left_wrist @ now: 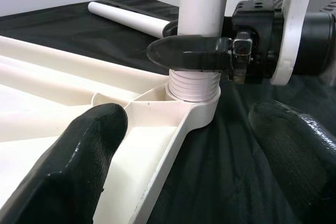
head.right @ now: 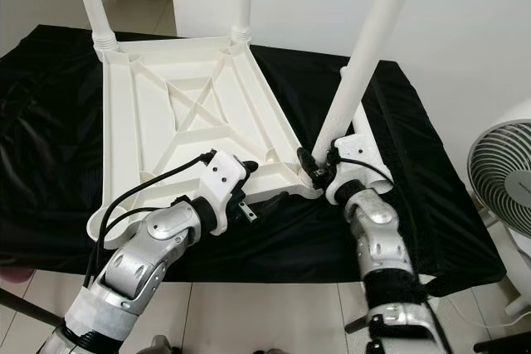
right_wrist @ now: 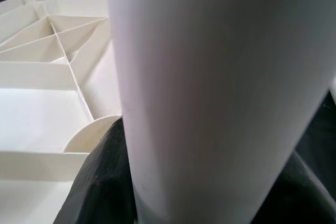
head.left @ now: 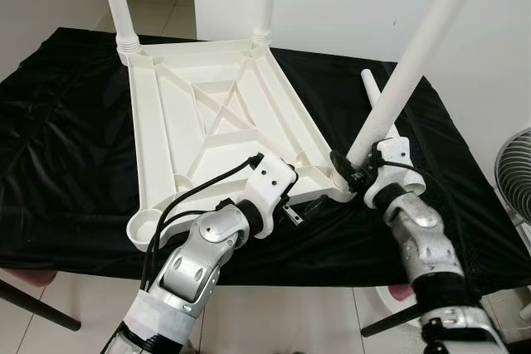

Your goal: Building children table

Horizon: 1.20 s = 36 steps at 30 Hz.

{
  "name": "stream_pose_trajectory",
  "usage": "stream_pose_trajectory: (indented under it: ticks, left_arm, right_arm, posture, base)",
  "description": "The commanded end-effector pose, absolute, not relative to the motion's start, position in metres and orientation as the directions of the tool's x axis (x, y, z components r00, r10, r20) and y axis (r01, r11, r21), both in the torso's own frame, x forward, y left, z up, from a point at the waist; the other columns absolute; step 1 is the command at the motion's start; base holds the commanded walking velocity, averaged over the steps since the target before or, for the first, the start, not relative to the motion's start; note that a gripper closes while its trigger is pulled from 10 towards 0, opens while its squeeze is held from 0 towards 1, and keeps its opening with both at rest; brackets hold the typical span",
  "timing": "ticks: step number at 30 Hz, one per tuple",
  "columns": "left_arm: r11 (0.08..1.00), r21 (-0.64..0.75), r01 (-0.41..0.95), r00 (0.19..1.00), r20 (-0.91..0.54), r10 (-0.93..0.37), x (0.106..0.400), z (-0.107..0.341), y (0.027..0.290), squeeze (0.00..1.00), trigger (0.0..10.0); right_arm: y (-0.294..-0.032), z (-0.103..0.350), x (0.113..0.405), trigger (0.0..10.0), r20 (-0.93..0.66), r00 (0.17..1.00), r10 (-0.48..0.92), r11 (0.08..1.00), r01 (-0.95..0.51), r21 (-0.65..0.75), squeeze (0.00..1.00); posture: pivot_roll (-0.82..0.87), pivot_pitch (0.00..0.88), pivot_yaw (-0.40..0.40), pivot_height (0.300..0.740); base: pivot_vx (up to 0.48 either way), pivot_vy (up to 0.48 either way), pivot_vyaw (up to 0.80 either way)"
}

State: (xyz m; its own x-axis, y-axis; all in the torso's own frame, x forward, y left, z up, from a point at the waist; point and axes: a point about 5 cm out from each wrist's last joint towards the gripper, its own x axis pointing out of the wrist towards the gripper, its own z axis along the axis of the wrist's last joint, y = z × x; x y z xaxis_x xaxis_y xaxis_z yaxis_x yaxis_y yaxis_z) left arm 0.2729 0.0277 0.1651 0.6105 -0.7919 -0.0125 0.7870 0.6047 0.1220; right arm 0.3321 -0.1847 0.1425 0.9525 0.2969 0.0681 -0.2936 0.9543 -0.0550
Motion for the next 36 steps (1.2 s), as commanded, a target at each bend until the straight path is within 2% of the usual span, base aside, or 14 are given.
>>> stream_pose_trajectory:
  ticks: [1, 3, 5, 8, 11, 13, 15, 19, 26, 27, 28, 36]
  left_arm:
    - [0.61, 0.125, 0.782, 0.616, -0.009, -0.788, 0.273, 0.168, 0.027, 0.0, 10.0]
    - [0.608, 0.124, 0.784, 0.614, -0.009, -0.789, 0.273, 0.168, 0.026, 0.0, 10.0]
    - [0.597, 0.123, 0.793, 0.602, -0.009, -0.798, 0.272, 0.168, 0.024, 0.0, 10.0]
    - [0.594, 0.124, 0.795, 0.599, -0.009, -0.801, 0.272, 0.168, 0.024, 0.0, 10.0]
    - [0.59, 0.121, 0.798, 0.595, -0.009, -0.804, 0.271, 0.168, 0.023, 0.0, 10.0]
    - [0.589, 0.12, 0.799, 0.594, -0.009, -0.804, 0.271, 0.168, 0.022, 0.0, 10.0]
    - [0.589, 0.12, 0.799, 0.594, -0.009, -0.804, 0.271, 0.168, 0.022, 0.0, 10.0]
    - [0.586, 0.116, 0.802, 0.591, -0.006, -0.807, 0.271, 0.168, 0.021, 0.0, 10.0]
    - [0.586, 0.118, 0.802, 0.59, -0.004, -0.807, 0.271, 0.168, 0.02, 0.0, 10.0]
    - [0.587, 0.118, 0.801, 0.591, -0.003, -0.807, 0.271, 0.168, 0.02, 0.0, 10.0]
    - [0.588, 0.118, 0.8, 0.592, -0.002, -0.806, 0.271, 0.168, 0.02, 0.0, 10.0]
    - [0.587, 0.123, 0.8, 0.592, -0.004, -0.806, 0.271, 0.168, 0.021, 0.0, 10.0]
  right_arm:
    - [-0.184, 0.129, 0.329, 0.0, 0.005, 0.974, 0.226, 0.974, -0.226, -0.034, 0.0]
    - [-0.182, 0.128, 0.329, 0.0, 0.006, 0.981, 0.193, 0.981, -0.193, -0.03, 0.0]
    - [-0.179, 0.123, 0.325, 0.0, -0.01, 0.999, 0.049, 0.999, -0.049, 0.009, 0.0]
    - [-0.178, 0.121, 0.324, 0.0, -0.021, 1.0, -0.016, 1.0, 0.016, 0.016, 0.0]
    - [-0.17, 0.117, 0.317, 0.0, -0.057, 0.982, -0.18, 0.984, 0.18, -0.007, 0.0]
    - [-0.168, 0.116, 0.316, 0.0, -0.072, 0.971, -0.227, 0.974, 0.227, -0.013, 0.0]
    - [-0.168, 0.116, 0.316, 0.0, -0.072, 0.971, -0.227, 0.974, 0.227, -0.013, 0.0]
    - [-0.152, 0.117, 0.314, 0.0, -0.094, 0.944, -0.316, 0.948, 0.318, 0.006, 0.0]
    - [-0.148, 0.118, 0.314, 0.0, -0.104, 0.942, -0.318, 0.946, 0.322, 0.023, 0.0]
    - [-0.146, 0.12, 0.314, 1.4, -0.104, 0.944, -0.312, 0.948, 0.317, 0.032, 0.0]
    - [-0.145, 0.119, 0.315, 10.0, -0.118, 0.947, -0.298, 0.951, 0.305, 0.049, 0.0]
    - [-0.142, 0.12, 0.317, 10.0, -0.111, 0.965, -0.236, 0.97, 0.241, 0.042, 0.0]
  posture:
    - [0.1, 0.077, -0.06, 0.74]
    - [0.1, 0.077, -0.058, 0.74]
    - [0.1, 0.076, -0.055, 0.74]
    - [0.1, 0.076, -0.055, 0.74]
    - [0.09, 0.078, -0.054, 0.74]
    - [0.09, 0.078, -0.054, 0.74]
    - [0.09, 0.078, -0.054, 0.74]
    - [0.09, 0.072, -0.056, 0.74]
    - [0.09, 0.066, -0.061, 0.74]
    - [0.1, 0.064, -0.063, 0.74]
    - [0.1, 0.06, -0.064, 0.74]
    - [0.1, 0.056, -0.063, 0.74]
  base:
    - [0.0, 0.0, 0.0]
    - [0.0, 0.0, 0.0]
    - [0.0, 0.0, 0.0]
    - [0.0, 0.0, 0.0]
    - [0.0, 0.0, 0.0]
    - [0.0, 0.0, 0.0]
    - [0.0, 0.0, 0.0]
    - [0.0, 0.0, 0.0]
    - [0.0, 0.0, 0.0]
    - [0.0, 0.0, 0.0]
    - [0.0, 0.0, 0.0]
    - [0.0, 0.0, 0.0]
